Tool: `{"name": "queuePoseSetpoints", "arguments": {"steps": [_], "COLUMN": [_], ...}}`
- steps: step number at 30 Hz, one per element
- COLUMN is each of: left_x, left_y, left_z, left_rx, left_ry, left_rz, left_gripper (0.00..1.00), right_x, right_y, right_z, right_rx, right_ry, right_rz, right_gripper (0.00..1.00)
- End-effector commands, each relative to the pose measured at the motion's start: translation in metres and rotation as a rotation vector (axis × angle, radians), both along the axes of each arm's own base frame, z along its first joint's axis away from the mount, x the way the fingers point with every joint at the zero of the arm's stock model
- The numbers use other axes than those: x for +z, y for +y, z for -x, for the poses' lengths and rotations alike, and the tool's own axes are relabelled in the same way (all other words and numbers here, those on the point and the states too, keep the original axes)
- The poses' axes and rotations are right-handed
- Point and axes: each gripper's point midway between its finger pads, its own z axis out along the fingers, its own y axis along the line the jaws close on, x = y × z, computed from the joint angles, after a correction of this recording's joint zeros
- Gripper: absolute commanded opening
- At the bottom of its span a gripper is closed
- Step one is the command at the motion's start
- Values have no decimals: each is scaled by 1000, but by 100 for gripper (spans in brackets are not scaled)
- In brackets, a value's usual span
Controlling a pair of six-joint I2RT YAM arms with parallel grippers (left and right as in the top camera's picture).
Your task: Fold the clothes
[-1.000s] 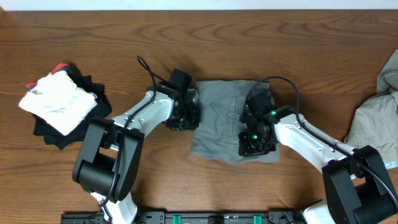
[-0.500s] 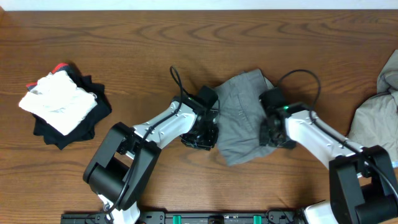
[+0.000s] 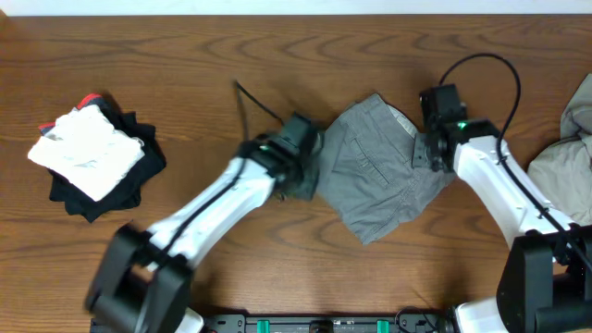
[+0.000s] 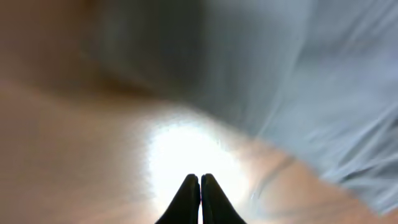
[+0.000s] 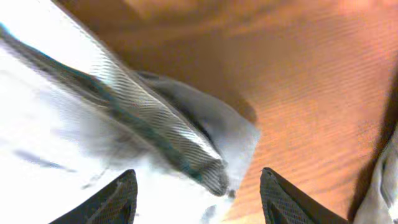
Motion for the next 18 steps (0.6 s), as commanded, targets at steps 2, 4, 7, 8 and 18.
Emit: {"name": "queuePoseSetpoints", "arguments": {"steps": [2,4,7,8,18], "left_x": [48,57,60,58,14], "left_y": [20,15,10,10,-17], "left_z": [-50,-61,-74,-79,-83], "left_rx": [90,58,15,12,-85], "left_ry": [-204,-225,-219,-207,-25], "left_rz": [64,154,278,315,585], "left_gripper": [8,17,41,45,53], "right_x": [15,13,9,7,-19], "right_y": [52,64,72,74,96], "right_z": [1,11,25,29,57], "right_rx": [181,196,209,214,283], "right_ry": [18,60,114,130,204], "right_rz": [-266,-333,-370,-376,-367], "right_gripper": [61,60,59,59,61]}}
